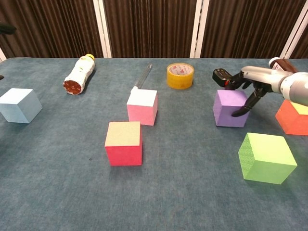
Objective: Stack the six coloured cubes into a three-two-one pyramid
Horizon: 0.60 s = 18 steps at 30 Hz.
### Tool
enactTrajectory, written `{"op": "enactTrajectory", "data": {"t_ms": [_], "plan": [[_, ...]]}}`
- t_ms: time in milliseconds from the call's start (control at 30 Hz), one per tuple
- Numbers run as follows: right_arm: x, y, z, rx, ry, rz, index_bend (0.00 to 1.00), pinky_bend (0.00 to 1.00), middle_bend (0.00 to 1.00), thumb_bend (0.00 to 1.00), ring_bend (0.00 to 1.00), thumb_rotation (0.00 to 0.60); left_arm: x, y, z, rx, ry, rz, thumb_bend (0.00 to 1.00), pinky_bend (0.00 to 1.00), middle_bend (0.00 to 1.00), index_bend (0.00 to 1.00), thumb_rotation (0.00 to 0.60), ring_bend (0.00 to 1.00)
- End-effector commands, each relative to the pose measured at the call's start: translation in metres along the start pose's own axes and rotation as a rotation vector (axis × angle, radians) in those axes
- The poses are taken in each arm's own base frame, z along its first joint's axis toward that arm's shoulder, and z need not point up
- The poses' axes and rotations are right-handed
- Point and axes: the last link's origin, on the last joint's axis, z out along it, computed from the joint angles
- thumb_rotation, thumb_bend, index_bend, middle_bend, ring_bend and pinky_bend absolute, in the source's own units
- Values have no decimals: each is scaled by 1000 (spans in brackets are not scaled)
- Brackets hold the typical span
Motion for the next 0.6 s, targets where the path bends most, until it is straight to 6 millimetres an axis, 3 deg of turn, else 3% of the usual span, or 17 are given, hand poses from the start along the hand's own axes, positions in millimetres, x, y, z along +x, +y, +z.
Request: {"op": "enactTrajectory", "data": {"t_ms": [33, 267, 600], "plan": [[7, -15, -4, 25, 33, 38, 569, 300, 474, 242, 317, 600, 1, -1, -1, 3, 5, -4, 336, 119, 55, 69, 600, 6], [9, -49, 1, 58, 14, 64, 562, 301, 475, 243, 318, 600, 2, -3, -6, 9, 6, -14, 336, 119, 56, 69, 600, 5], [-5, -101, 20, 64, 3, 31, 544, 301, 474, 243, 318, 600, -1, -10, -10, 20, 4, -30, 335, 119, 55, 69, 600, 5]]}}
